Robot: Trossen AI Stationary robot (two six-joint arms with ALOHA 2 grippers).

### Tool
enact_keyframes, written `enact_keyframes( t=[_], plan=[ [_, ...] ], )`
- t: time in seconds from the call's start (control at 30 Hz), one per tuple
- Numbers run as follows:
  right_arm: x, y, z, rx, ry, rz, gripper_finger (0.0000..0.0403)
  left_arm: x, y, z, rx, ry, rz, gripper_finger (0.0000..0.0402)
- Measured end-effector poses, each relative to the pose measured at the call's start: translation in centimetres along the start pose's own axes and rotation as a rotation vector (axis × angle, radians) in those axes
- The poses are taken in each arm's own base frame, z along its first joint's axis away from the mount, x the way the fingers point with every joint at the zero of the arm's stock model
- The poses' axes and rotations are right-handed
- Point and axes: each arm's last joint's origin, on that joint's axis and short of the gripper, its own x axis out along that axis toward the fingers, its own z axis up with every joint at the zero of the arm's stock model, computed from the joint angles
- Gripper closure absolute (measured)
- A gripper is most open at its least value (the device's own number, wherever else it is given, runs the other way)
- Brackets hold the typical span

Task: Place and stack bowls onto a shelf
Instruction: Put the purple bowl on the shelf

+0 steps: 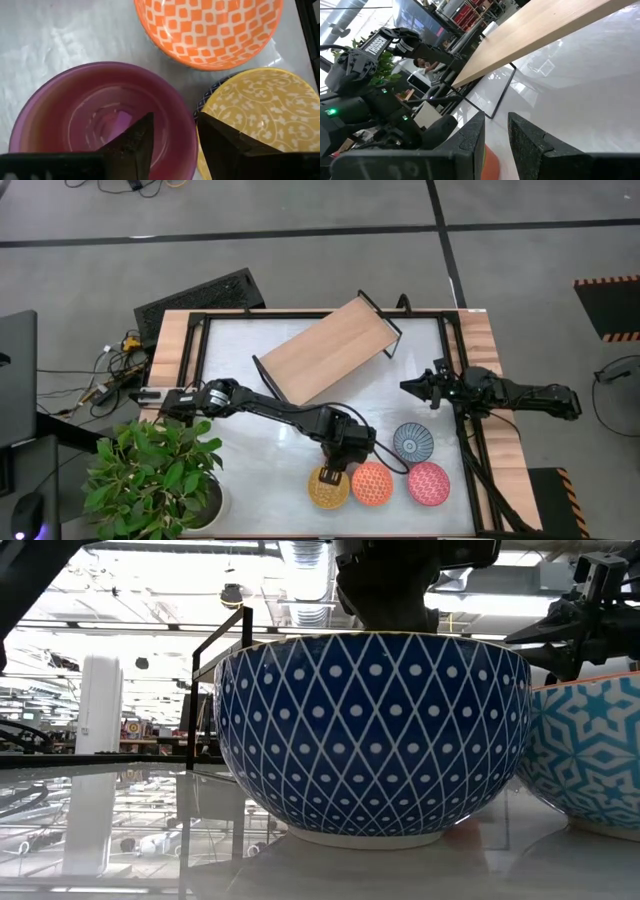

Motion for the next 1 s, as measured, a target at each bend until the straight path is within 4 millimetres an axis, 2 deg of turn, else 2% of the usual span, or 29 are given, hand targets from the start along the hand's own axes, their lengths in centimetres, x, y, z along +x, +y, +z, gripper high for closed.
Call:
enact_keyframes(
  t=[0.2, 0.43, 0.67, 0.87, 1.0],
  plan=[
    [0.0, 0.0, 0.0, 0.000, 0.000, 0.000, 0.0290, 1.3, 0.1, -0.1, -0.027, 0.015, -0.049, 0.0278],
    [0.0, 0.0, 0.0, 0.000, 0.000, 0.001, 0.0290, 1.4, 0.0, -0.3, -0.048, 0.030, -0.060, 0.0297],
    [0.0, 0.0, 0.0, 0.000, 0.000, 0.001, 0.0290, 1.1, 0.3, -0.1, -0.057, 0.026, -0.050, 0.0338],
    [0.0, 0.0, 0.0, 0.000, 0.000, 0.001, 0.0290, 1.1, 0.6, -0.2, -0.044, 0.033, -0.052, 0.0391],
    [0.0, 0.0, 0.0, 0.000, 0.000, 0.001, 0.0290, 1.0, 0.9, -0.2, -0.045, 0.029, -0.055, 0.0399]
  ],
)
